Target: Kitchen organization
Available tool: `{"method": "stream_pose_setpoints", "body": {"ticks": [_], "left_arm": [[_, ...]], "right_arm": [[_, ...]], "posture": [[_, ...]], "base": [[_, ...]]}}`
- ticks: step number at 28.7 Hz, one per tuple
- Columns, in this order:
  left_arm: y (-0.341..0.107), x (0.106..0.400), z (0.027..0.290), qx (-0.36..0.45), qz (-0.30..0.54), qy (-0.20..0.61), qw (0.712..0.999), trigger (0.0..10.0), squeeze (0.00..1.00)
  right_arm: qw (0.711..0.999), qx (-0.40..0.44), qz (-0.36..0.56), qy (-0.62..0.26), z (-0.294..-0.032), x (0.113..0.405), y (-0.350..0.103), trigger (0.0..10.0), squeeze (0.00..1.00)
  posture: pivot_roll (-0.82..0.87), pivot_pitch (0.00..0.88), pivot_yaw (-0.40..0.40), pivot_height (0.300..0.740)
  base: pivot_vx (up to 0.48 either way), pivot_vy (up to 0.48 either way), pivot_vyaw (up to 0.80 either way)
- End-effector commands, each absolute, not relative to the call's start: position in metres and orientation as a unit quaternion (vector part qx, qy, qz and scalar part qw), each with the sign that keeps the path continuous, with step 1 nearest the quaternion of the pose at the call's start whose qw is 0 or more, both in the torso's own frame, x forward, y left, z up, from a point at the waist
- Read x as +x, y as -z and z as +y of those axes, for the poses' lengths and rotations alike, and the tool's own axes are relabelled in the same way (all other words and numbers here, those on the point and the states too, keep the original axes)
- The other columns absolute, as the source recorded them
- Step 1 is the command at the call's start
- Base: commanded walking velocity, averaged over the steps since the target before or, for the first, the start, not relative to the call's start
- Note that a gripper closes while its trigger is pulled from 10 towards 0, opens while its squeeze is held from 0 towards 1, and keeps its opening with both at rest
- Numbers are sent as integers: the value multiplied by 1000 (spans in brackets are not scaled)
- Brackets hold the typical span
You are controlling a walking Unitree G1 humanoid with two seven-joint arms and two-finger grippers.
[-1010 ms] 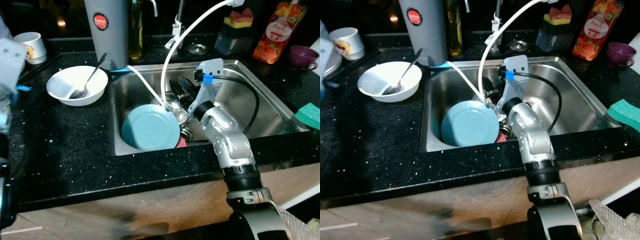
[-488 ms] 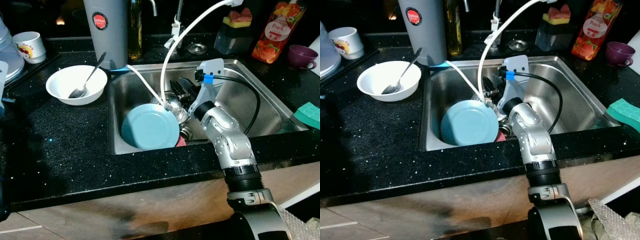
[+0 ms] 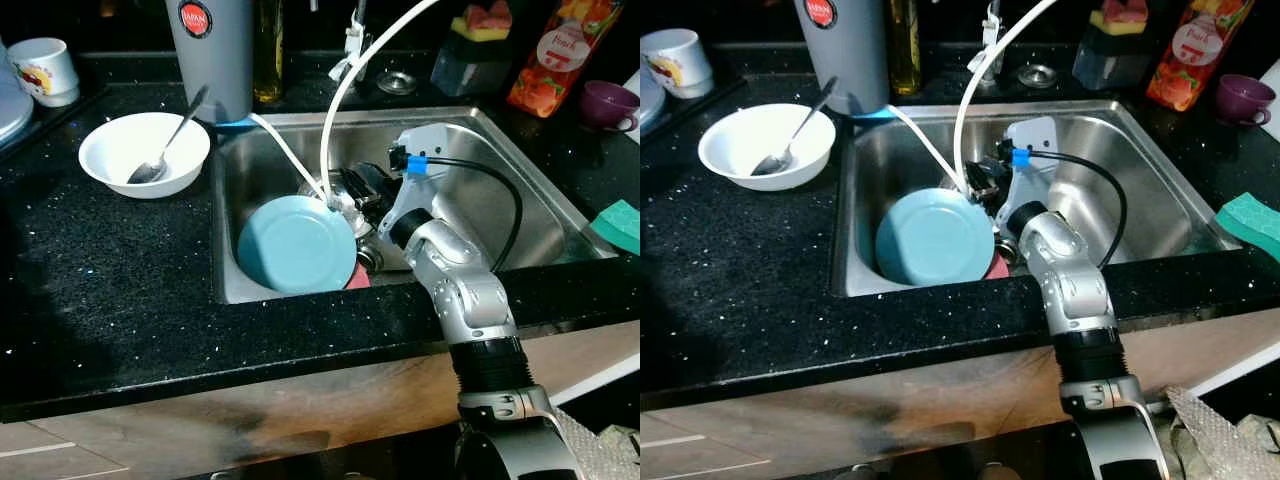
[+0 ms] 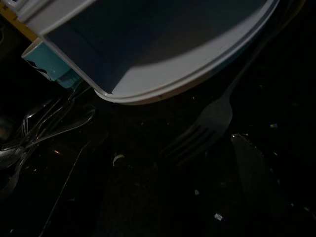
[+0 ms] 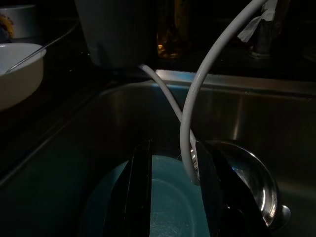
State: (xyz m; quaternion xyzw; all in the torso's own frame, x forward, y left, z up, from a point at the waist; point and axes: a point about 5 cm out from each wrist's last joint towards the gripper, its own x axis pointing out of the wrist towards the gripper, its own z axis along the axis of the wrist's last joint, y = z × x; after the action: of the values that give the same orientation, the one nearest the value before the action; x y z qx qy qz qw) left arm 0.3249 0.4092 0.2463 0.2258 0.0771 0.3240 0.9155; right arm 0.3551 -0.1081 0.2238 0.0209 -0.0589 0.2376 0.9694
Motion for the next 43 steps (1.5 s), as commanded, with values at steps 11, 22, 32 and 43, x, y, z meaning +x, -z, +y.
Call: {"method": "stream_pose_setpoints", "body": {"ticks": [11,22,32,43], "left_arm": [[-245,319,418,160,89,-313,932,10000,0],[-252,316,423,71,88,-317,942,10000,0],[-241,311,426,15,122,-320,939,10000,0],[-237,311,424,-8,136,-309,941,0,0]], "right_arm": [[968,13,-55,-246,-107,354,-228,10000,0],[966,8,-53,-252,-106,353,-230,10000,0],[967,6,-52,-250,-107,354,-230,10000,0],[967,5,-53,-250,-107,356,-231,10000,0]], "posture": [[-29,193,-94,740],[-33,202,-99,740],[-36,202,-97,740],[-34,193,-98,740]], "base": [[0,0,0],[0,0,0],[0,0,0],[0,0,0]]}}
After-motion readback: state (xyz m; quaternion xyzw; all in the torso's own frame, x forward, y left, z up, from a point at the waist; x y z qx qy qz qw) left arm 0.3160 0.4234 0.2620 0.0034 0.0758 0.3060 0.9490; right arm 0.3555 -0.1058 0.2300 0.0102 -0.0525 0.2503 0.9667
